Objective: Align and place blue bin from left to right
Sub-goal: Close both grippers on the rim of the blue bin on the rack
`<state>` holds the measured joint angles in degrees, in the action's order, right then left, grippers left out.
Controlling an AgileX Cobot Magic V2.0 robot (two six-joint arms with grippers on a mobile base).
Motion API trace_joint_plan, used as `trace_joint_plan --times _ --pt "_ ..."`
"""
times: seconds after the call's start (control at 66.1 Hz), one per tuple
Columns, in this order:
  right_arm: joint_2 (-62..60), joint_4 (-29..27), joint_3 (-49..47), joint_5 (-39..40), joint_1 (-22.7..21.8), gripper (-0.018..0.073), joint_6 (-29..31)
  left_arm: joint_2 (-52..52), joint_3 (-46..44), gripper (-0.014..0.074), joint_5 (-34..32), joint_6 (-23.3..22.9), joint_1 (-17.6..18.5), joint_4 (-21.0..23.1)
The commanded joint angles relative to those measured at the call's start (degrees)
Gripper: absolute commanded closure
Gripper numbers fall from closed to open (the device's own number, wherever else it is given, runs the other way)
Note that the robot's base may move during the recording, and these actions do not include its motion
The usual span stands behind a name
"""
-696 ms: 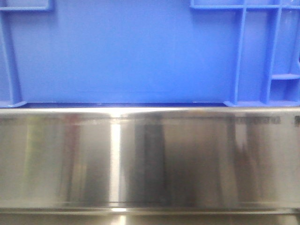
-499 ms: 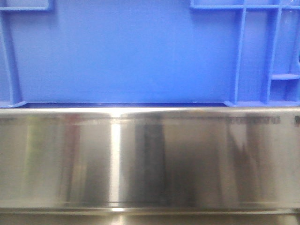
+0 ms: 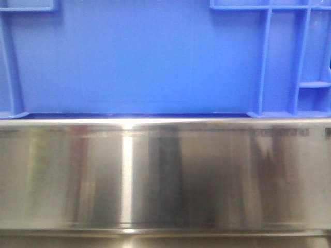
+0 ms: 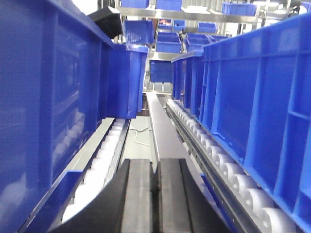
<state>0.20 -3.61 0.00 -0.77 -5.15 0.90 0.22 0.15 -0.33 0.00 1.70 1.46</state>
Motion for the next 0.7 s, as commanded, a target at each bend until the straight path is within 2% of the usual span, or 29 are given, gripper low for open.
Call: trace_joint_plan --times 0.0,0.136,0.197,0.363,0.515,0.681 --pt "-0.2 0.0 0.0 2.9 0.0 0.0634 0.4 -0.2 -0.2 0.0707 -1.5 0.0 0.2 0.3" --pt "-0.2 -1.3 0.0 7.2 0.1 0.0634 0.1 -0.2 -0.2 0.0707 -2.7 0.0 0.2 0.3" --pt "-0.2 -1.8 0.0 6.5 0.3 0.0634 -0.9 -0.2 -0.2 0.0707 -3.4 0.0 0.2 0.3" --pt "-0.2 -1.8 -6.0 -2.4 1.5 0.0634 -1.3 -0.2 -0.2 0.0707 -8.4 0.0 0.2 1.0" --pt "-0.2 -1.8 -15.4 -11.4 5.3 0.0634 -1.2 -0.2 -2.1 0.0707 -7.6 0.0 0.2 1.0" --pt "0.5 -1.8 -24.4 -16.9 10.5 0.0629 -1.2 -0.2 -8.7 0.0707 -4.7 0.0 0.2 1.0"
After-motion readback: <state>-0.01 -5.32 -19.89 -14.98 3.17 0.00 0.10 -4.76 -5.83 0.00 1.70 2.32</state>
